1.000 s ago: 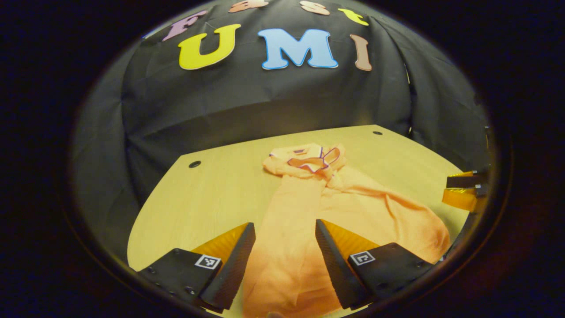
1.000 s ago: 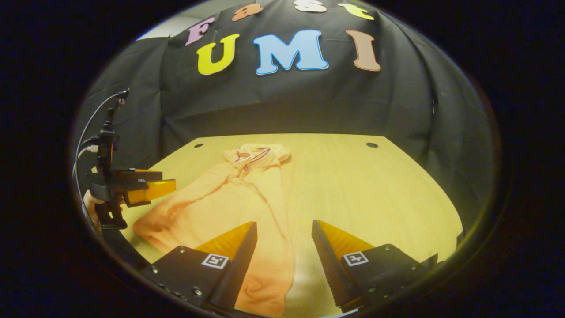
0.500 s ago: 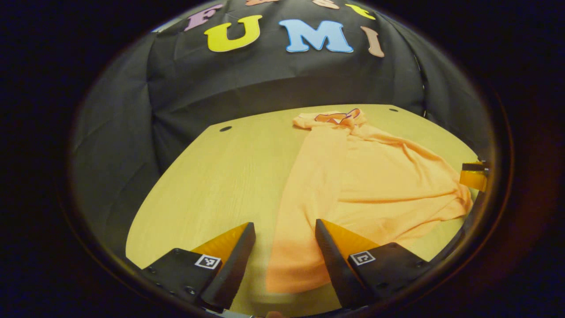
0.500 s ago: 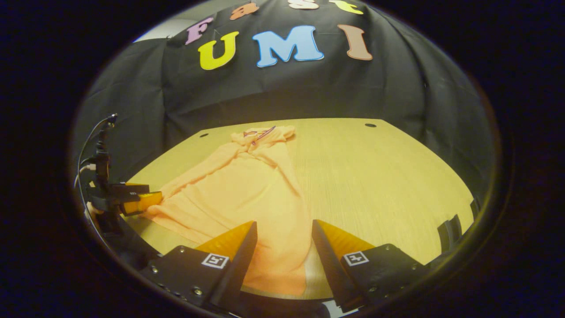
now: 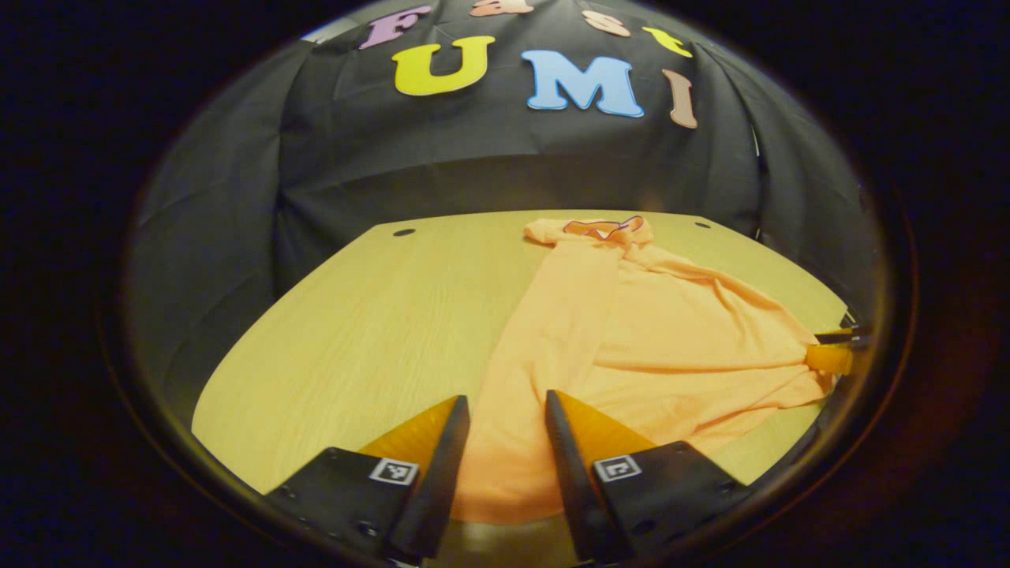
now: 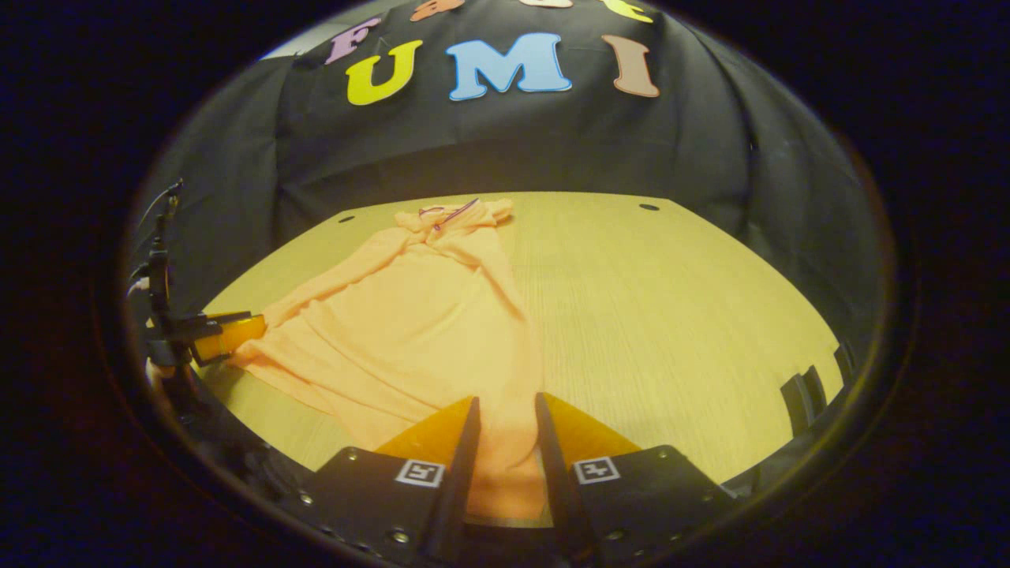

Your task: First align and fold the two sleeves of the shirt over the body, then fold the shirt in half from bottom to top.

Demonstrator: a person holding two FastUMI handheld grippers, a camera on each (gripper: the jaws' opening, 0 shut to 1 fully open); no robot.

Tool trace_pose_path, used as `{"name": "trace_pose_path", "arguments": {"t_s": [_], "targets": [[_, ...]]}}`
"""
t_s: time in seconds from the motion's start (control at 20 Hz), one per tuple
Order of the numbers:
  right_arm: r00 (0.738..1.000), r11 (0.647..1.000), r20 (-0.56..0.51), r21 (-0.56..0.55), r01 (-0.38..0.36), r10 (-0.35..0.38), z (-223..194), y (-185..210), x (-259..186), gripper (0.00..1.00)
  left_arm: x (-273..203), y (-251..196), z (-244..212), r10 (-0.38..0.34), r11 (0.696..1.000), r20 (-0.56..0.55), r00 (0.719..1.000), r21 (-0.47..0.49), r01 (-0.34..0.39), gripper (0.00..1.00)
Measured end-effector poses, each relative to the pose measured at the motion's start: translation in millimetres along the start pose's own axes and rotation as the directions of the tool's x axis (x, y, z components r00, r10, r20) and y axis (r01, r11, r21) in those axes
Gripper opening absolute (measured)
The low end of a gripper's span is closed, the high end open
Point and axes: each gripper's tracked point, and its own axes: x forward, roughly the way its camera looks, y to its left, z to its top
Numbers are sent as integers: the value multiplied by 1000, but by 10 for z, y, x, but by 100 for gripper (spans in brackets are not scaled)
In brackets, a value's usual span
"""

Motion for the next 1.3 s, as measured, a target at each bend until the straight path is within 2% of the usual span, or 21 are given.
{"name": "trace_pose_path", "arguments": {"t_s": [0.05,0.1,0.15,0.2,0.45,0.65,0.8,0.95,1.1,1.3], "targets": [[1000,1000,5,11,-14,13,6,35,3,32,16,-7,27,5,1000,16,1000,0,-5,45],[1000,999,3,27,-20,20,-2,67,2,17,38,12,13,20,1000,30,999,-9,-20,34],[1000,999,11,32,-20,19,14,76,5,8,40,16,16,25,1000,35,999,-16,-25,13],[1000,999,8,30,-19,19,0,84,-2,8,31,3,0,26,1000,29,999,-11,-26,10],[1000,1000,8,5,-21,21,27,100,9,8,7,-1,15,-3,1000,6,1000,-1,3,6],[998,998,57,-41,-36,39,296,162,-40,8,-32,4,109,-15,1000,6,1000,-12,15,6],[989,995,115,-61,-85,92,664,242,-42,7,-19,19,400,-29,1000,44,999,2,29,7],[979,991,167,-93,-99,113,1016,294,-5,7,52,53,770,-33,999,93,995,24,30,6],[974,985,186,-132,-108,132,1188,357,49,7,151,54,1064,-55,998,123,991,5,55,6],[973,980,162,-145,-139,162,1288,459,164,7,275,93,1382,-51,999,159,986,4,51,6]]}}
